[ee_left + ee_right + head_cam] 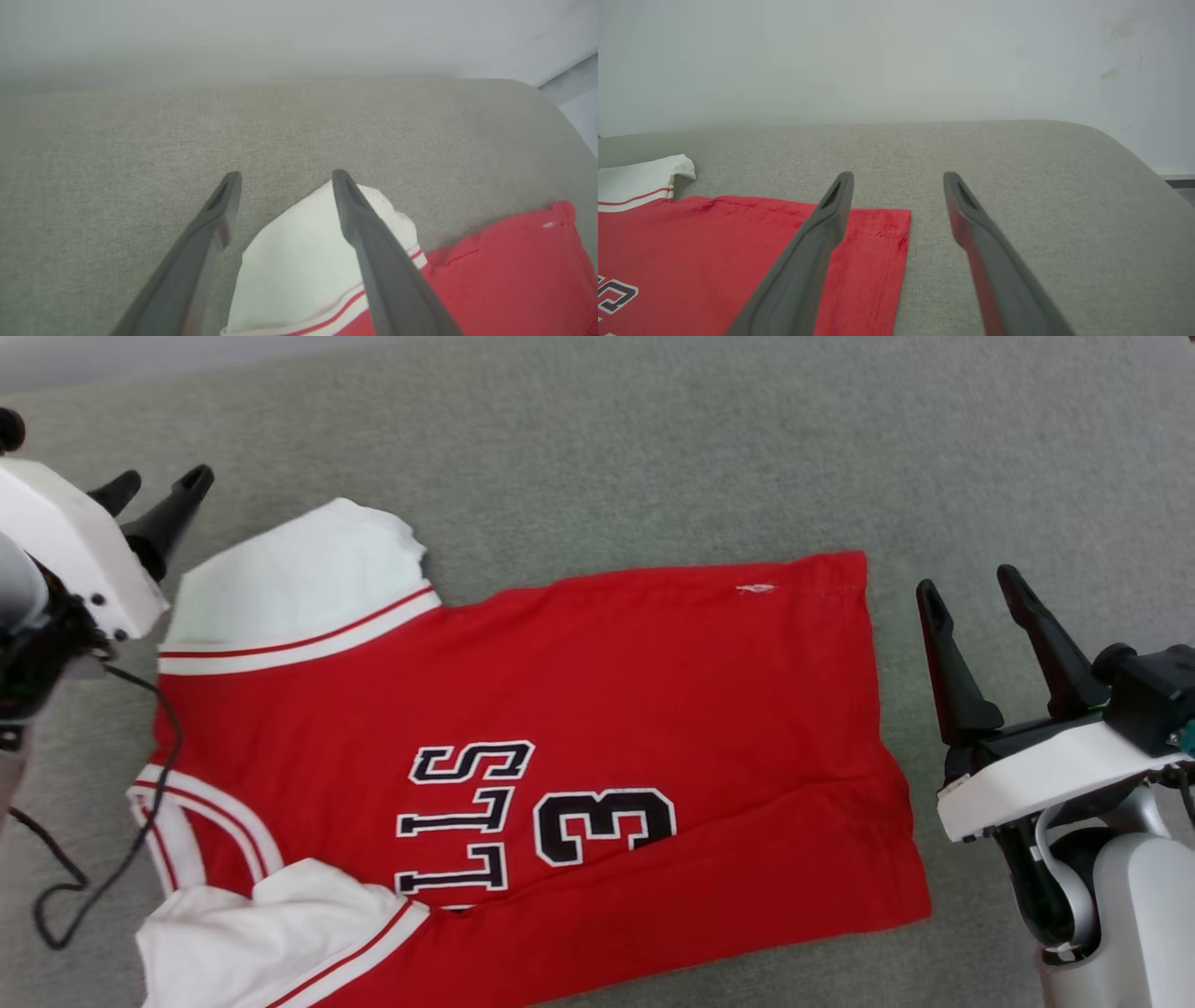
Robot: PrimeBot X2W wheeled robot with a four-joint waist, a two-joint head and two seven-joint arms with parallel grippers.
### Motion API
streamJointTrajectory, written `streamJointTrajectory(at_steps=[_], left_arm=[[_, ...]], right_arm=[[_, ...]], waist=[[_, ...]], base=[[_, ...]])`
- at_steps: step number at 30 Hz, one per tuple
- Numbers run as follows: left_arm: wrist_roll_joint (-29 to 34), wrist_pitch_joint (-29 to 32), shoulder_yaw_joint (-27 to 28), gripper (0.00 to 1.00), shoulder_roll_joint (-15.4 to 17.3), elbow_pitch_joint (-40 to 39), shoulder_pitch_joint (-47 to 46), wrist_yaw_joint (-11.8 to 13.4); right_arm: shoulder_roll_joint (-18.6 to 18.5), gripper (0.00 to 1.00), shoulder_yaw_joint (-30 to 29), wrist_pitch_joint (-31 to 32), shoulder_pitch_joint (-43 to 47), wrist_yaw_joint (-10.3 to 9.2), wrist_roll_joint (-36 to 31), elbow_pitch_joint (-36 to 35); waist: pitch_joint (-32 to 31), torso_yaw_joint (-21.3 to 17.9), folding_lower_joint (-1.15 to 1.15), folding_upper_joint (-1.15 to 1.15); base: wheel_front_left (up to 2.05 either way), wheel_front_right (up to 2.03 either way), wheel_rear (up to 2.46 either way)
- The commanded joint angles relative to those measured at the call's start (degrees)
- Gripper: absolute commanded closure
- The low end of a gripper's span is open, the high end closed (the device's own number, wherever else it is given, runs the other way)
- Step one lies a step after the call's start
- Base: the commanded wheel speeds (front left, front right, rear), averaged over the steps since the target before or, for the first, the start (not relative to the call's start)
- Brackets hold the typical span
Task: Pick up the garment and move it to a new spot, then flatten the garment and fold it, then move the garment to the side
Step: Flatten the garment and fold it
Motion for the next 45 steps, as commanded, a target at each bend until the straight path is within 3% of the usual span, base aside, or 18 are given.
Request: streamJointTrajectory(at_steps=[1, 5, 9, 12, 15, 16, 17, 18, 27, 38, 45], left_arm=[[-0.18, 0.94, -0.18, 0.0, 0.52, 0.19, -0.7, -0.28], [-1.9, 11.6, -2.67, 0.0, 2.76, 3.65, -3.64, -1.27], [-3.22, 19.74, -4.04, 0.0, 4.71, 5.59, -5.3, -0.06], [-3.88, 24.08, -5.22, 0.0, 5.36, 6.92, -4.84, 0.83], [-5.75, 28.13, -6.35, 0.01, 4.04, 8.02, -3.04, 1.62], [-6.11, 28.9, -6.78, 0.44, 3.57, 7.89, -2.55, 1.76], [-6.44, 29.3, -7.15, 0.61, 3.04, 7.69, -2.12, 1.71], [-6.78, 29.44, -7.29, 1.0, 2.47, 7.64, -1.65, 1.49], [-6.2, 25.26, -6.95, 1.0, 0.52, 8.37, -1.75, 0.05], [-2.38, 16.45, -6.45, 1.0, -2.02, 6.84, -7.81, -3.3], [-0.64, 12.81, -7.66, 1.0, -4.02, 4.47, -10.56, -5.33]], right_arm=[[0.4, 0.0, 0.07, -0.22, -0.63, -0.02, 0.29, 0.04], [1.16, 0.0, 0.04, -0.81, -0.99, -0.02, 0.65, 0.87], [1.65, 0.0, 0.12, -1.2, -0.86, -0.02, 1.06, 1.38], [2.0, 0.0, 0.16, -1.5, -0.99, -0.02, 1.2, 1.75], [2.19, 0.0, -0.05, -1.49, -1.05, -0.02, 1.57, 2.14], [2.28, 0.0, -0.15, -1.41, -1.05, -0.02, 1.76, 2.25], [2.3, 0.0, -0.24, -1.37, -1.1, -0.02, 2.04, 2.33], [2.35, 0.0, -0.37, -1.05, -1.11, -0.02, 2.41, 2.51], [0.55, 0.0, -0.72, 4.39, -2.65, -0.02, 7.29, 3.27], [-5.42, 0.0, -2.6, 32.38, -13.64, -0.02, 16.85, 13.28], [-6.34, 0.0, -3.67, 41.29, -21.07, -0.02, 16.01, 18.97]], waist=[[1.97, -1.96, -0.02, 0.0], [3.56, -3.39, -0.02, 0.0], [5.13, -4.42, -0.02, 0.0], [6.04, -4.96, -0.02, 0.0], [6.51, -5.16, -0.02, 0.0], [6.62, -5.19, -0.02, 0.0], [6.71, -5.19, -0.02, 0.0], [6.78, -5.15, -0.02, 0.0], [5.04, -3.71, -0.02, 0.0], [3.13, 2.18, -0.02, 0.0], [4.93, 6.29, -0.02, 0.0]], base=[[0.0, 0.0, 0.0], [0.0, 0.0, 0.0], [0.0, 0.0, 0.0], [0.0, 0.0, 0.0], [0.0, 0.0, 0.0], [0.0, 0.0, 0.0], [0.0, 0.0, 0.0], [0.0, 0.0, 0.0], [0.0, 0.0, 0.0], [0.0, 0.0, 0.0], [0.0, 0.0, 0.0]])
